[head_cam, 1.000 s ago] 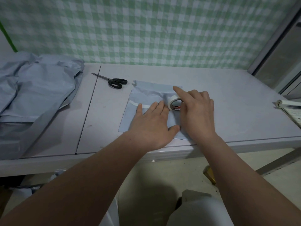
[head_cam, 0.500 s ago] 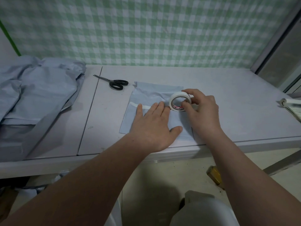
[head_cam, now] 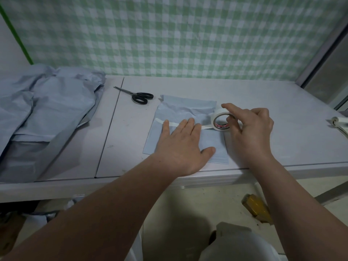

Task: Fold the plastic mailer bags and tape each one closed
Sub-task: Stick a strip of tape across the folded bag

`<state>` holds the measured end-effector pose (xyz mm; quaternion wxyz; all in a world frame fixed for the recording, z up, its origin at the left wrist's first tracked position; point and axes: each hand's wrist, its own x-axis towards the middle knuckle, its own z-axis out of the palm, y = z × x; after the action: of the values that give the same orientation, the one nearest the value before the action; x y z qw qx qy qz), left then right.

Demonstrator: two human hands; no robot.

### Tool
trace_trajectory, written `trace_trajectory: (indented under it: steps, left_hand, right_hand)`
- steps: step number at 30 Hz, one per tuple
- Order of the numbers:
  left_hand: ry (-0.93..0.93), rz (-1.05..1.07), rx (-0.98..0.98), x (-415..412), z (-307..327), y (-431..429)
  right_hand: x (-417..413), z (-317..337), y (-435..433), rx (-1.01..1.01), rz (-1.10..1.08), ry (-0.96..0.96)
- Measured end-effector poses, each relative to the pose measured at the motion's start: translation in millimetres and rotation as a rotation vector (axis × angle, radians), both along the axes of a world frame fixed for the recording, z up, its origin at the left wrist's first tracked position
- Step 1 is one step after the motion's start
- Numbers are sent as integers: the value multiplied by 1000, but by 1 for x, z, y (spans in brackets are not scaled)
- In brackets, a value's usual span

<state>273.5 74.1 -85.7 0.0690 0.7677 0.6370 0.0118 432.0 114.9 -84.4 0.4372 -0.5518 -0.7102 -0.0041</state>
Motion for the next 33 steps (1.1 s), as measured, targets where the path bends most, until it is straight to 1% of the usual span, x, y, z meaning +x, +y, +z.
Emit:
trace_trajectory:
  steps: [8,19,22,25,30,33]
  left_hand:
    - [6,1,-2,0,0,0]
    - [11,-1,-3,0,0,0]
    - [10,-2,-22,1,2,0]
    - [28,-14,23,5,5,2]
    - [147,-1,87,18,13,0]
    - [128,13,96,23,13,-1]
  right_hand:
    - [13,-4,6,61,-6,-174]
    - [23,-9,9,176,-58,-311]
    - [22,-11,10,205,-69,-316]
    - [21,-12,11,255,-72,-320]
    - [22,-13,13,287,-65,-339]
    - [21,-11,12,297,-60,-343]
